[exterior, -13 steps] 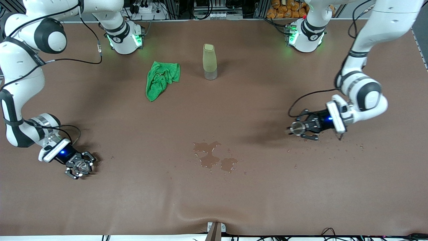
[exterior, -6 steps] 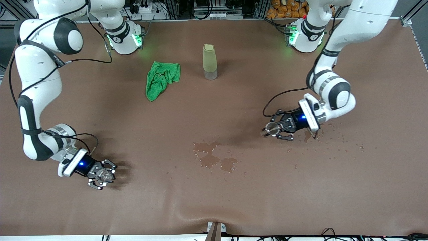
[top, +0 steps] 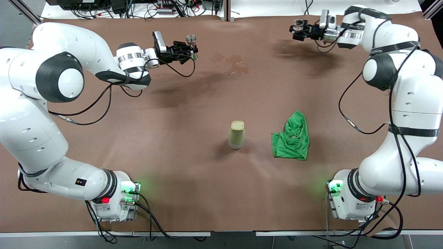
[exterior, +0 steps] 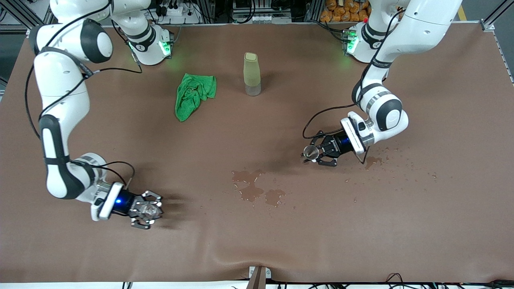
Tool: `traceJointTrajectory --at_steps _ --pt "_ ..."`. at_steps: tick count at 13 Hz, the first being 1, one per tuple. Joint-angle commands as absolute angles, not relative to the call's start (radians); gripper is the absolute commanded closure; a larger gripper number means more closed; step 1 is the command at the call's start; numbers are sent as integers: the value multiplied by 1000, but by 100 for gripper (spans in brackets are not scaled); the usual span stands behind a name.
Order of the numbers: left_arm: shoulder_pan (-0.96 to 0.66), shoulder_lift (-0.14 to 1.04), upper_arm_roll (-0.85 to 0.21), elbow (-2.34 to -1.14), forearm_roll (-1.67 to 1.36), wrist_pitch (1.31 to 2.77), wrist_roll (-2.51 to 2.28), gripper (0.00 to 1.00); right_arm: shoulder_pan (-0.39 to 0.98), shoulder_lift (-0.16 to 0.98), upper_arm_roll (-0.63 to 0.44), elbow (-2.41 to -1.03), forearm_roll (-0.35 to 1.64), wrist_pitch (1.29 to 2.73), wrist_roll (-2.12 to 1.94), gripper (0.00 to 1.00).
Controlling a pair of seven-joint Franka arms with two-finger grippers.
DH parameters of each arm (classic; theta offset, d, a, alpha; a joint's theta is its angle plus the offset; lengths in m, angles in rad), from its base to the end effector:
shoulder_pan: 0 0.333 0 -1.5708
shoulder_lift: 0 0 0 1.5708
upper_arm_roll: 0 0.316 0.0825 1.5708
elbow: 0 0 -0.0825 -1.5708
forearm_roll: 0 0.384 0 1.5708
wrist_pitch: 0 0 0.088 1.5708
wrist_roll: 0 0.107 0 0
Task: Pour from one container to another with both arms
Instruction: 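Lift the jigger and beaker, bringing both grippers together mid-table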
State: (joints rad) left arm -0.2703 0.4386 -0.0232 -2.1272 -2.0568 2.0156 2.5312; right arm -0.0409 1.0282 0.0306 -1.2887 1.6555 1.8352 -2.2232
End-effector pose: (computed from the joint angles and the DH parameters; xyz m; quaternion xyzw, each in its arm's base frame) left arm 0.5389 -0.2170 0.2172 0.6352 -0.3978 0.5195 0.4104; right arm 0.7406 0.0661 0.1561 -0.6103 -0.4167 -0.5172 0.4317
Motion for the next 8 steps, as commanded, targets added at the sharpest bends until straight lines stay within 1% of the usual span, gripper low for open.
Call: traceJointTrajectory --at_steps 1,3,5,8 --pt "-293 442 -31 -2143 -2097 2031 2589 100 0 1019 73 -1258 1634 1839 -2151 100" --pt "-294 457 -55 -2131 -2109 2031 2591 100 53 1019 86 -1223 1637 1845 -2120 100" --pt "-295 480 -57 -2102 -2118 2031 2591 100 106 1019 86 -1194 1637 1841 -2057 100" --pt "-290 499 -55 -2065 -2126 2031 2585 100 165 1003 94 -1184 1640 1845 -2014 100"
